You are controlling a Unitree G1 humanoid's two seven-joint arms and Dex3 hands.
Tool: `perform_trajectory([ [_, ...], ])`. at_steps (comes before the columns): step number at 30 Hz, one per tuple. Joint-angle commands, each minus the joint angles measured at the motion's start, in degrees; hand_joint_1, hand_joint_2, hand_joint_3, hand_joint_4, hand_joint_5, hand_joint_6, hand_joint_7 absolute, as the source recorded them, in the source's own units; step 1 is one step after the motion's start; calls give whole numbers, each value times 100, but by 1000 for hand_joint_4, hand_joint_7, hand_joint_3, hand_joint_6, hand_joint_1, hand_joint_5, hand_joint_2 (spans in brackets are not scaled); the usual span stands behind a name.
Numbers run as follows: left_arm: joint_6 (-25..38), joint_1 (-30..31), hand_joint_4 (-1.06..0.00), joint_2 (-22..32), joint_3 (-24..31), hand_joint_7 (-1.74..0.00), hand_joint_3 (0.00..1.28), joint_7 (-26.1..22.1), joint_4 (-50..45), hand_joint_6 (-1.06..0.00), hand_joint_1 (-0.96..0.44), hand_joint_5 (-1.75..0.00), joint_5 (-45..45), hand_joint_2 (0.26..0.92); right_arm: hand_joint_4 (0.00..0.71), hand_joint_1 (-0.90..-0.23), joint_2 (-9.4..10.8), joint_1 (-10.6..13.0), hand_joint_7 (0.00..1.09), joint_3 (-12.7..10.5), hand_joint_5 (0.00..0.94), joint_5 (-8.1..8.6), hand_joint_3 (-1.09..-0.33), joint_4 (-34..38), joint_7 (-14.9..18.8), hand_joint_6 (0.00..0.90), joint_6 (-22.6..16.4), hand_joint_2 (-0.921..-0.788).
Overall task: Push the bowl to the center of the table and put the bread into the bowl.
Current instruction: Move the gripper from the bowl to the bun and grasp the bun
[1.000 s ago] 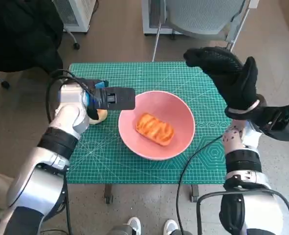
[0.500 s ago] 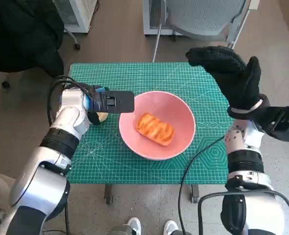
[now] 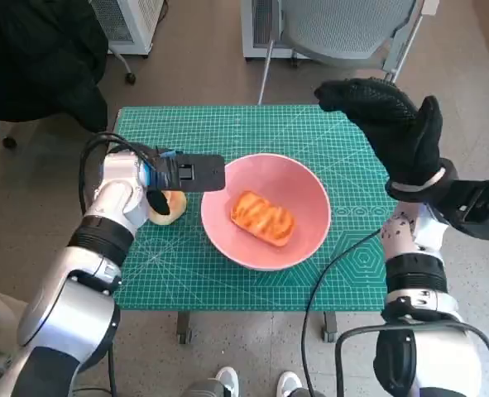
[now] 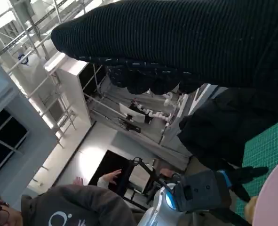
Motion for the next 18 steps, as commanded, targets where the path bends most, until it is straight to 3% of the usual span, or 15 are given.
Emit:
perform_trajectory([
  [1,77,-66,-79,-55,7,-3,5,78,103,-138,-160,-1094,-87,723,196,-717,-25,160,0,27,0,-26,-792,-29,38,262,57,-921],
  [4,130,-45,-129,-88,56,-3,5,188,189,-148,-128,-860,-142,726,196,-717,-22,164,0,32,0,-18,-792,-40,46,262,59,-921],
  [6,137,-35,-169,-120,59,-4,8,288,268,-161,-88,-843,-152,736,196,-717,-20,168,0,38,0,-11,-792,-56,52,263,63,-921],
  [8,129,-25,-197,-148,25,-16,12,378,339,-214,-59,-955,-133,748,196,-717,-20,168,0,42,0,-6,-792,-63,57,262,68,-921],
  [10,113,-10,-226,-161,-53,-57,18,450,399,-341,-38,-1062,-74,763,195,-717,-23,167,0,44,0,-3,-793,-69,62,262,76,-921],
  [12,111,-6,-267,-169,-148,-178,25,529,459,-586,-27,-1278,6,790,195,-717,-27,166,0,45,0,0,-793,-71,67,261,86,-921],
  [13,122,-12,-331,-172,-182,-202,51,561,482,-618,51,-1292,32,815,194,-717,-30,167,0,46,0,3,-793,-75,69,261,90,-921],
  [14,166,-27,-422,-186,-220,-237,89,609,509,-662,163,-1311,67,852,194,-718,-32,168,0,45,0,5,-793,-74,73,261,91,-921],
  [16,264,-52,-490,-224,-292,-238,282,694,566,-663,265,-1368,126,804,194,-718,-33,168,0,45,0,7,-793,-72,79,261,93,-921],
  [18,367,-71,-498,-267,-353,-169,579,766,619,-571,336,-1492,168,696,195,-718,-32,166,0,46,0,9,-793,-71,85,260,95,-921],
])
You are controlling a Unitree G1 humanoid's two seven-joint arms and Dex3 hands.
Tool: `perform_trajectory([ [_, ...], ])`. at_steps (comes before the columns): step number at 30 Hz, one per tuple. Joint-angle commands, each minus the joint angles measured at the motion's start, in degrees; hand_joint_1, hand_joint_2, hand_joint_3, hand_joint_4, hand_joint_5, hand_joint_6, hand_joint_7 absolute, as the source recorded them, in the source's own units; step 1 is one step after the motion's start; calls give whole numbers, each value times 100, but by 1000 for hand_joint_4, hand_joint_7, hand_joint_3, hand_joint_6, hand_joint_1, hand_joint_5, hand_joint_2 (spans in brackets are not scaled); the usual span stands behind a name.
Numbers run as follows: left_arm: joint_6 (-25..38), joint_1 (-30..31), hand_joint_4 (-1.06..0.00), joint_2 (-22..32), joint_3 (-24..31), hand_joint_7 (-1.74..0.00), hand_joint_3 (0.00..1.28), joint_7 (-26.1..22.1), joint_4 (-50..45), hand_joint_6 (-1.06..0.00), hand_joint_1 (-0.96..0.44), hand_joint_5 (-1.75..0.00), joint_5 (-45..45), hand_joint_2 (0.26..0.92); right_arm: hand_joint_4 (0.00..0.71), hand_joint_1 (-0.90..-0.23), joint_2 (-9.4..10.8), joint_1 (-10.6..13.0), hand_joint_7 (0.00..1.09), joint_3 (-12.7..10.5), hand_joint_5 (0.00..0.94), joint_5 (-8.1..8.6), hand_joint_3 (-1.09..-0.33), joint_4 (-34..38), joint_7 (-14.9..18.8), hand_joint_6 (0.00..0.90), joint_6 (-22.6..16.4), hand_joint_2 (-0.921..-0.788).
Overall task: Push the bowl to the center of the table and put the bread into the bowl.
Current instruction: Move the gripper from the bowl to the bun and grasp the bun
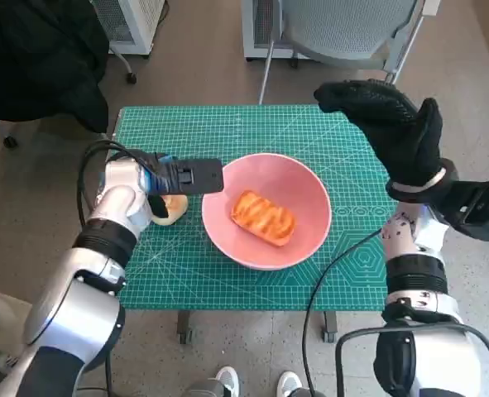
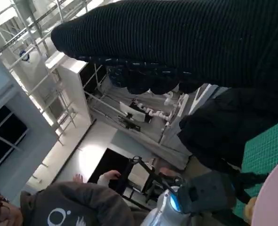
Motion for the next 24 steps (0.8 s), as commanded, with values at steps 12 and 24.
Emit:
perform_trajectory([
  [12,503,-106,-428,-94,-86,-35,976,227,-11,-395,397,-1732,-29,564,194,-719,-10,124,0,14,0,-18,-794,63,67,257,61,-921],
  [24,581,6,-431,112,-51,-100,969,97,-534,-549,397,-1726,-71,567,195,-715,-13,98,0,5,0,-13,-802,133,107,257,69,-921],
])
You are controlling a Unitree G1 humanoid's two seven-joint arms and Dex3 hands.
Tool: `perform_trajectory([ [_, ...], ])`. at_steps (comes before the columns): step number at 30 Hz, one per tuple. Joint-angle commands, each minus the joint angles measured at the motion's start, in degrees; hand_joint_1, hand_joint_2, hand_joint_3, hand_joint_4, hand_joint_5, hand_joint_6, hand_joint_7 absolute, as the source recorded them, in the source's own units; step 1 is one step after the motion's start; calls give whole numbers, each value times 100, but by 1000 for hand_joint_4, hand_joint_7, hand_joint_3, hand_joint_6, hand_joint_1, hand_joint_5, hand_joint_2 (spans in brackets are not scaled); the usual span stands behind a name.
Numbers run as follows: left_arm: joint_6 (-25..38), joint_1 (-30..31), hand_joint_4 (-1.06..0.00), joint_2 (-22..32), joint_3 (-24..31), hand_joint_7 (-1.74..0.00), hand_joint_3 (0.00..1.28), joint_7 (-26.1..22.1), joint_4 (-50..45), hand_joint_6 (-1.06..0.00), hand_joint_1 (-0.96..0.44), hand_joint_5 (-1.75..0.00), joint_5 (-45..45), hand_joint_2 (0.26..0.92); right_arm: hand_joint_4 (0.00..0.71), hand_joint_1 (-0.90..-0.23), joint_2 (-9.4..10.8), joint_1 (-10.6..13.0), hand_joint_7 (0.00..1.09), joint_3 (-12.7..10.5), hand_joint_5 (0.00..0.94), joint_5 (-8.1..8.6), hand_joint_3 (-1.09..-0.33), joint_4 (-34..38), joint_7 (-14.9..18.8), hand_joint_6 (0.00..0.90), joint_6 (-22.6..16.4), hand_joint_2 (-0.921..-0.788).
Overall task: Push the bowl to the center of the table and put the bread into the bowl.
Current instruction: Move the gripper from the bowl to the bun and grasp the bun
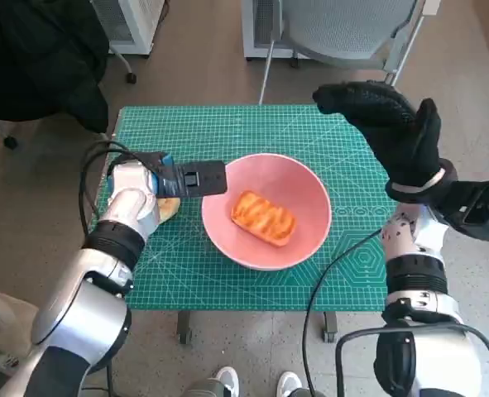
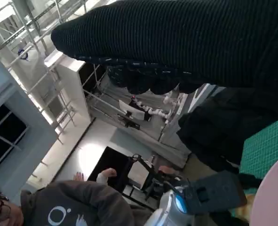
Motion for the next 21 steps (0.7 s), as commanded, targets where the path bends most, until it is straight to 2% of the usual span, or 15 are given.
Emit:
perform_trajectory([
  [1,58,21,-435,141,25,-125,965,-94,-252,-598,397,-1721,-31,566,195,-715,-11,94,0,-5,0,-13,-803,98,65,257,59,-921],
  [3,64,52,-441,197,17,-180,947,-120,-370,-665,396,-1707,-17,572,195,-715,-6,94,0,-4,0,-15,-803,97,66,257,65,-921],
  [6,80,65,-449,267,0,-270,921,-169,-501,-701,394,-1688,8,581,195,-715,-3,93,0,-7,0,-6,-804,97,79,257,75,-921],
  [12,175,25,-460,428,-18,-282,911,-371,-847,-607,394,-1672,61,580,196,-714,-5,83,1,-14,1,4,-803,112,96,258,97,-921],
  [14,258,6,-460,508,1,-299,909,-485,-1079,-630,394,-1672,79,581,196,-714,-7,79,1,-16,1,0,-803,116,91,258,102,-921],
  [15,296,-4,-466,546,9,-512,829,-540,-1188,-605,315,-1621,89,616,196,-714,-7,79,1,-16,1,-1,-803,116,89,258,103,-921],
  [16,350,-27,-466,594,19,-831,707,-622,-1324,-558,202,-1555,104,674,196,-714,-7,79,1,-17,1,-1,-803,115,88,258,103,-921],
  [17,395,-36,-470,631,25,-1035,645,-686,-1432,-533,130,-1513,117,700,196,-714,-7,80,1,-17,1,-1,-803,114,88,258,103,-921],
  [18,444,-65,-471,671,28,-1169,613,-764,-1544,-516,84,-1489,135,714,196,-714,-5,80,1,-18,1,2,-802,110,91,258,107,-921],
  [21,603,-188,-449,778,11,-1365,624,-1032,-1831,-469,29,-1496,214,714,196,-714,3,82,1,-19,1,12,-802,98,108,258,110,-921],
])
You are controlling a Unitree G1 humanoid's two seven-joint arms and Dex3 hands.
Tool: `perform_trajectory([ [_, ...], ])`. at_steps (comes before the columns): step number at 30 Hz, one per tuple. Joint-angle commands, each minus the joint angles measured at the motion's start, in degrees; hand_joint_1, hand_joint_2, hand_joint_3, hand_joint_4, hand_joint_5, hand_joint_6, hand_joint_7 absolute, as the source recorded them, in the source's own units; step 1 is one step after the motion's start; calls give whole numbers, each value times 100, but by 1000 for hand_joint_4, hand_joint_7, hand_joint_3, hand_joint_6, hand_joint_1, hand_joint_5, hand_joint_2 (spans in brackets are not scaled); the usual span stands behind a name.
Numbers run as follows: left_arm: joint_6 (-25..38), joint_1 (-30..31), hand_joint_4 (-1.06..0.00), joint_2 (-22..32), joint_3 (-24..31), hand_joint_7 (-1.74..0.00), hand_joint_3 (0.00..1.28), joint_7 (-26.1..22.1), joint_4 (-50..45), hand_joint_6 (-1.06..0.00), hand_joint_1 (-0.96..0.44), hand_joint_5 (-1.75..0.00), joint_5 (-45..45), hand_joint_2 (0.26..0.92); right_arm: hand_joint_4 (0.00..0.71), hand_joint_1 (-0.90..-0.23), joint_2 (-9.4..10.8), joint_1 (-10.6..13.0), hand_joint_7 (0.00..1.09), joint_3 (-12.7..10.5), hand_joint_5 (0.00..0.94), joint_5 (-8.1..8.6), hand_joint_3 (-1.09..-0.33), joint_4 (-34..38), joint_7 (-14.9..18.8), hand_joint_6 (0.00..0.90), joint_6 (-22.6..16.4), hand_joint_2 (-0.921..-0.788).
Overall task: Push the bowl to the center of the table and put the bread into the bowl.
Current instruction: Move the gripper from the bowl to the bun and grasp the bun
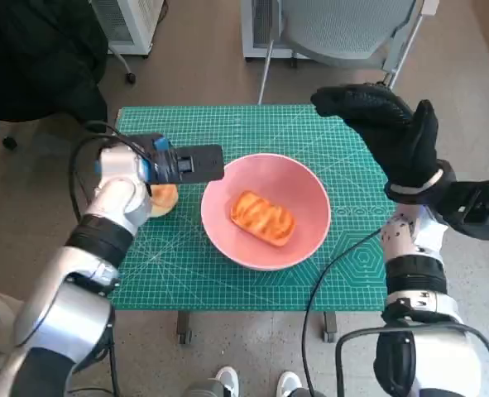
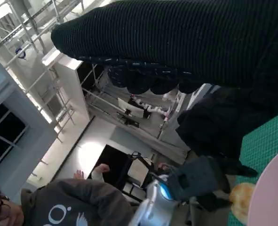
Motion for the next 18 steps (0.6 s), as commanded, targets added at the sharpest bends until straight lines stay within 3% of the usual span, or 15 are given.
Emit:
perform_trajectory([
  [1,267,-242,-446,248,-3,-1385,625,-438,-511,-463,24,-1498,156,715,196,-714,2,82,1,-16,1,9,-801,55,64,258,63,-921],
  [7,746,-416,-402,501,38,-1480,600,-1203,-1511,-408,4,-1526,401,750,198,-713,3,63,1,-15,1,0,-804,74,57,259,61,-921],
  [12,916,-21,-506,990,551,-1417,698,-1442,-3611,-519,2,-1458,472,642,198,-717,5,45,1,-12,1,-12,-804,95,44,259,64,-921],
  [13,912,48,-483,1048,631,-1262,690,-1450,-3872,-603,3,-1536,472,635,198,-717,4,43,1,-12,1,-12,-804,99,43,259,64,-921],
  [15,845,116,-459,1156,708,-1110,655,-1511,-4268,-687,4,-1596,502,644,198,-718,3,39,1,-12,1,-11,-804,105,45,259,66,-921],
  [18,969,179,-426,1201,848,-950,493,-1656,-4790,-764,5,-1610,564,727,198,-718,4,33,1,-13,1,-6,-804,105,55,260,73,-921],
])
